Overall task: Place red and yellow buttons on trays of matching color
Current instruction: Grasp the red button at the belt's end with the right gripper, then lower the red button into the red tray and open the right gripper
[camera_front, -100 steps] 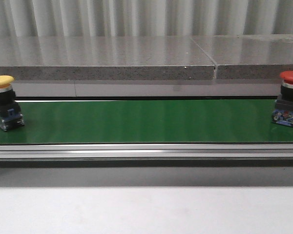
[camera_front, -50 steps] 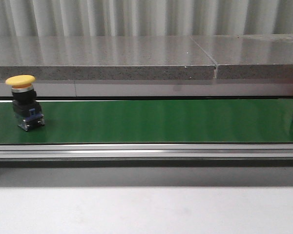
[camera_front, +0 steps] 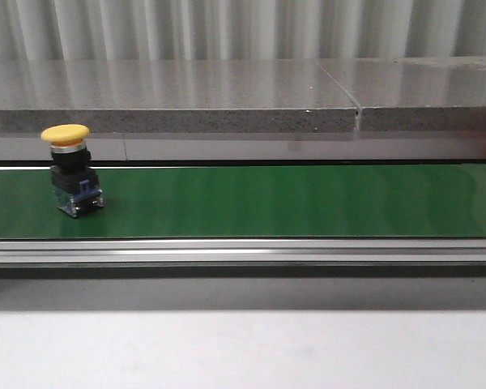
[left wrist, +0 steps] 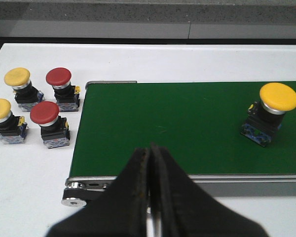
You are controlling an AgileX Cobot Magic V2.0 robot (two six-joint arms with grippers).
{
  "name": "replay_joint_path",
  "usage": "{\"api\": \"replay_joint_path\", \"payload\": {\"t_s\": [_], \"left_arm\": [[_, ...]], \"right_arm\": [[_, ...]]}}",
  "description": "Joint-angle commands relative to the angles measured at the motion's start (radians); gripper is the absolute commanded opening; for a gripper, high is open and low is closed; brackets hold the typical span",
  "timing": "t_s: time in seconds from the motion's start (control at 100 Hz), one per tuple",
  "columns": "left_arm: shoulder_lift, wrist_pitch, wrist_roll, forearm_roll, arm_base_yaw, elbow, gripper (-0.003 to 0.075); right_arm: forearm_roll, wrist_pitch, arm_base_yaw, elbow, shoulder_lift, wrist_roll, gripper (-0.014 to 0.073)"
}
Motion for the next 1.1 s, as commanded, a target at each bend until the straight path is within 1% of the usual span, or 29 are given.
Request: {"api": "replay_joint_path", "payload": {"t_s": [0.0,0.15,0.3,0.37,0.53,0.84,1.09], "left_arm": [[0.001,-0.070,0.000,-0.009,-0.007,-0.026,-0.0020],[0.001,-0.072,0.000,-0.009,-0.007,-0.026,-0.0020],[0.001,-0.072,0.000,-0.009,-0.007,-0.026,-0.0020],[0.001,-0.072,0.000,-0.009,-0.007,-0.026,-0.0020],[0.001,-0.072,0.000,-0.009,-0.007,-0.026,-0.0020],[0.001,-0.072,0.000,-0.009,-0.007,-0.026,-0.0020],[0.001,-0.072,0.000,-0.009,-0.007,-0.026,-0.0020]], "right_arm": [[-0.011,-0.001,-0.007,-0.066,-0.029,-0.010,0.0152],[-0.029,0.061,-0.061,-0.168,-0.028,-0.010,0.0151],[-0.031,0.093,-0.163,-0.303,-0.012,-0.010,0.0151],[-0.031,0.110,-0.208,-0.369,0.022,-0.010,0.0151],[-0.031,0.118,-0.271,-0.513,0.133,-0.010,0.0151],[-0.030,0.122,-0.329,-0.778,0.427,-0.009,0.0151],[-0.030,0.126,-0.351,-0.907,0.597,-0.009,0.0151]]}}
